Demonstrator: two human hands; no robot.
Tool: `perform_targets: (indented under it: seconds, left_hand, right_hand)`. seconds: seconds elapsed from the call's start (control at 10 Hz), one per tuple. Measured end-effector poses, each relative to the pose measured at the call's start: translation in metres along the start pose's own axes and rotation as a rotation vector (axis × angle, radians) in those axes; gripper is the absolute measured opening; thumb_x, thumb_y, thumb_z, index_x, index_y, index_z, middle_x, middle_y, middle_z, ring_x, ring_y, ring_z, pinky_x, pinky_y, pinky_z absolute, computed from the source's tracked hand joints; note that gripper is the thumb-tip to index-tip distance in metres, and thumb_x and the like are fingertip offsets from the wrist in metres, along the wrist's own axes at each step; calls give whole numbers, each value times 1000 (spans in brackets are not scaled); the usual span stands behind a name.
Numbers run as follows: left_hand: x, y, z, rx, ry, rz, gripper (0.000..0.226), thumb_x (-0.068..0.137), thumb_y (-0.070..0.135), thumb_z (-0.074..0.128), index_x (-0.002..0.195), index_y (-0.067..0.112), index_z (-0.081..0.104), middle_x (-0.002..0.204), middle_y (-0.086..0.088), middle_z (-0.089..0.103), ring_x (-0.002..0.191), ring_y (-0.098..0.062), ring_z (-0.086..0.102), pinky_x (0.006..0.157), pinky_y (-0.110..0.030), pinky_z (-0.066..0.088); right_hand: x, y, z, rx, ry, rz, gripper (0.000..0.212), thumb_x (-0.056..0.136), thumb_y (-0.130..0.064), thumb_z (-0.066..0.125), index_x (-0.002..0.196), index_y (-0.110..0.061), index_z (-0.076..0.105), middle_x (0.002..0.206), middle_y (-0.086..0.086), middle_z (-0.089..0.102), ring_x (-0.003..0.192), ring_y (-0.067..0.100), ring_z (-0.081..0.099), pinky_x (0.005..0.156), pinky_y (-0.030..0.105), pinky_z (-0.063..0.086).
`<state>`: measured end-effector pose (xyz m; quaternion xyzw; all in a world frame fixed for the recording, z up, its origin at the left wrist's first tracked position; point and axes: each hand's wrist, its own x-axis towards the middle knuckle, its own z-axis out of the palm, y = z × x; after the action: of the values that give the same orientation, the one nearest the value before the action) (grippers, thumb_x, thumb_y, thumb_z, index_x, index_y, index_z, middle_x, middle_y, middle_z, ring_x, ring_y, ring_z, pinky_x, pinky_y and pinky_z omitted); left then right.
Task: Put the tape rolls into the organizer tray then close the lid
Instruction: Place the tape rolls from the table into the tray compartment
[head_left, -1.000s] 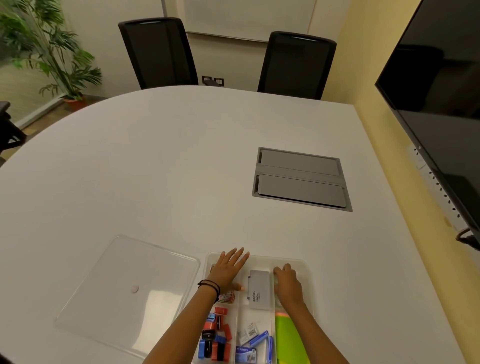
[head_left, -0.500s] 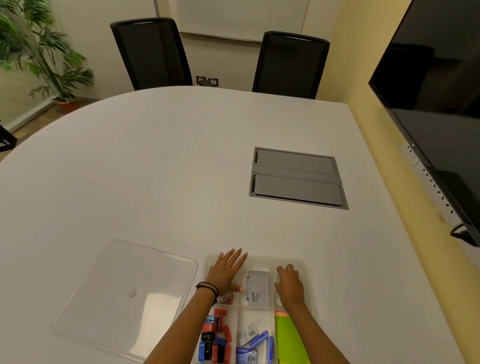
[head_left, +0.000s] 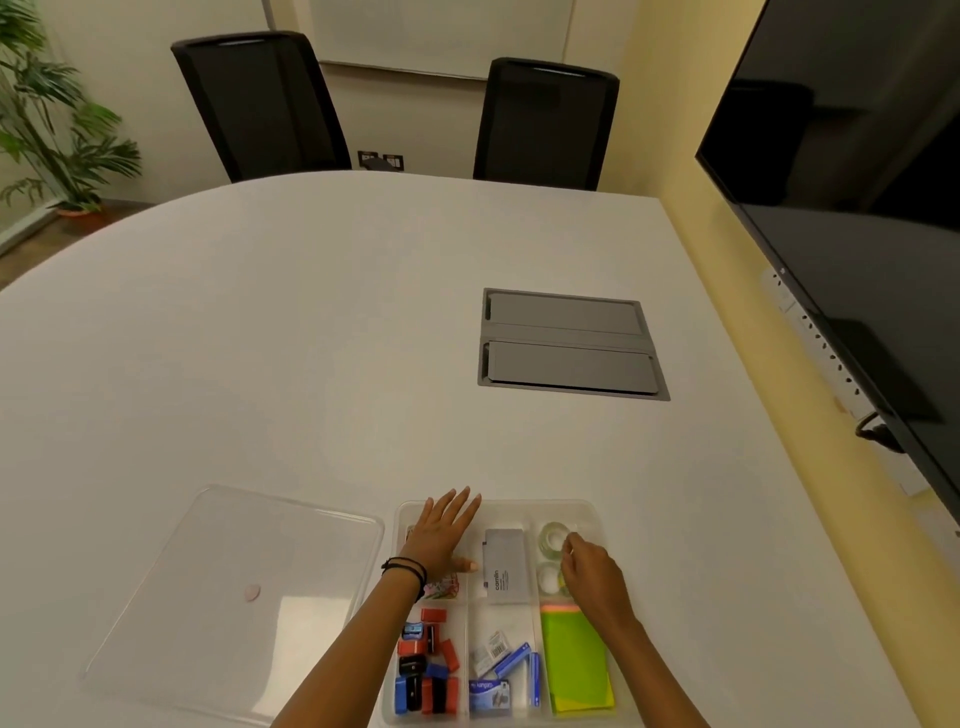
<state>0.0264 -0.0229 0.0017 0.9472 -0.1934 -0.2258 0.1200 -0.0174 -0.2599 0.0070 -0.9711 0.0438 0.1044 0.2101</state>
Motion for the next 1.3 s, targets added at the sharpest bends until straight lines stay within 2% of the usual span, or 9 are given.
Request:
perform_targets:
  seconds: [0.3,0.5,0.7,0.8,0.9,1.0,1.1,1.2,1.3]
  left_hand:
    - [1,-1,0,14,-7,-2,94,87,45,60,149,19,-6,161,-8,-8,148,-26,-6,120,-47,-4]
    - [2,-2,2,27,-5,-4,95,87,46,60,149,19,-7,161,-8,-8,148,-26,-6,120,-47,-3]
    - [2,-2,3,27,0,-2,95,86,46,60,149,19,-7,161,-8,-7,148,-27,-6,120,-47,-3]
    - [2,-2,3,30,2,-1,95,87,46,60,149,19,-7,161,-8,-7,148,-26,-6,120,-47,-3]
    - [2,-2,3,32,2,1,94,87,45,60,149,19,-7,161,-7,-8,148,-26,-6,120,-46,-3]
    - [3,-1,3,34,-1,1,94,87,45,59,149,19,-7,161,-8,-8,148,-26,-6,120,-46,-4]
    - [2,-2,2,37,-2,1,94,87,45,60,149,19,-7,161,-8,-8,148,-26,-6,120,-46,-4]
    - [2,-2,3,36,-1,0,95,87,45,60,149,19,-7,161,-8,-8,148,-26,-6,120,-46,-4]
    - [3,-2,4,34,-1,-1,95,87,46,60,149,19,-7,161,-8,-8,148,-26,-6,120,-46,-4]
  right_hand:
    - [-19,-4,5,61,-36,58,18,91,-5,41,75,-13,40,76,5,52,67,18,48,58,28,33]
    - [-20,-9,1,194,-115,-27,17,92,-8,46,99,-7,61,94,12,69,84,23,65,72,35,51]
    - [-17,-9,-2,213,17,29,19,90,2,43,95,-3,61,97,15,66,87,24,62,76,36,51]
    - [-16,-3,-1,100,-15,77,15,92,-5,46,101,-2,58,106,16,61,95,25,59,79,33,47]
    - [-15,-7,-1,19,-143,120,15,92,-19,53,78,-21,47,97,8,55,92,22,55,76,30,43]
    - [-7,-8,5,29,-132,180,52,87,-21,61,58,-28,19,82,2,48,88,25,58,65,28,37]
    - [-1,-12,9,39,-118,220,55,83,-21,66,57,-27,18,89,10,54,95,29,62,63,24,34]
    - [1,-14,13,30,-112,244,53,82,-18,67,58,-28,21,96,12,60,96,30,62,64,25,37]
    - [0,-21,9,14,-107,250,13,84,-15,65,79,-15,53,107,16,63,96,28,63,67,28,44]
